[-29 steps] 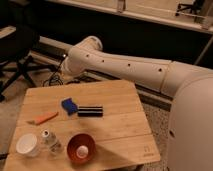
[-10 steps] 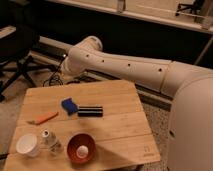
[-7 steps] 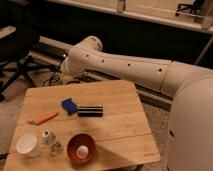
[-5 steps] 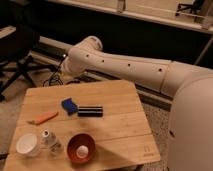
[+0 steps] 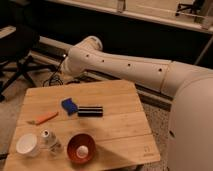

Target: Place the pepper in the ceramic bowl

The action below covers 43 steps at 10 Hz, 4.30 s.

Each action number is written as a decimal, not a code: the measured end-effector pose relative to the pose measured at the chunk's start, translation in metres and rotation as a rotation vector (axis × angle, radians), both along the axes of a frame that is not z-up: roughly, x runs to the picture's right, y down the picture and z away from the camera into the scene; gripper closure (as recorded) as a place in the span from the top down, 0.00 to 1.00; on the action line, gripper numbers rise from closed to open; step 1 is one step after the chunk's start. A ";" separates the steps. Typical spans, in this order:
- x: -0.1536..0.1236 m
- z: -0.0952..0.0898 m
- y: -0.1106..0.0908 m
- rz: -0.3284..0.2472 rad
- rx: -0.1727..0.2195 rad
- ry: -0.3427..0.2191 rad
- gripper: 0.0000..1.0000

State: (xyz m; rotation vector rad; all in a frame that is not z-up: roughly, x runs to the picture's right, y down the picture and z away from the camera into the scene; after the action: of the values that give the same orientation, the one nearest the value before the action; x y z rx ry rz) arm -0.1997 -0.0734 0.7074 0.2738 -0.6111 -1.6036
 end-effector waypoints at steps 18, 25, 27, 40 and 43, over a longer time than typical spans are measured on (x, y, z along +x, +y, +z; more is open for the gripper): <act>-0.225 0.004 0.039 -0.696 0.289 -0.058 0.73; -0.203 0.058 0.062 -0.753 0.409 -0.083 0.80; -0.193 0.073 0.074 -0.758 0.401 -0.086 0.80; -0.207 0.117 0.199 -0.955 0.349 -0.199 0.80; -0.215 0.104 0.172 -0.852 0.354 -0.227 0.80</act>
State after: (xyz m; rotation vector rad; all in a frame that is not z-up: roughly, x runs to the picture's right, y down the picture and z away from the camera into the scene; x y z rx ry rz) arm -0.4149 0.0985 0.8115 0.5041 -0.6547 -2.5350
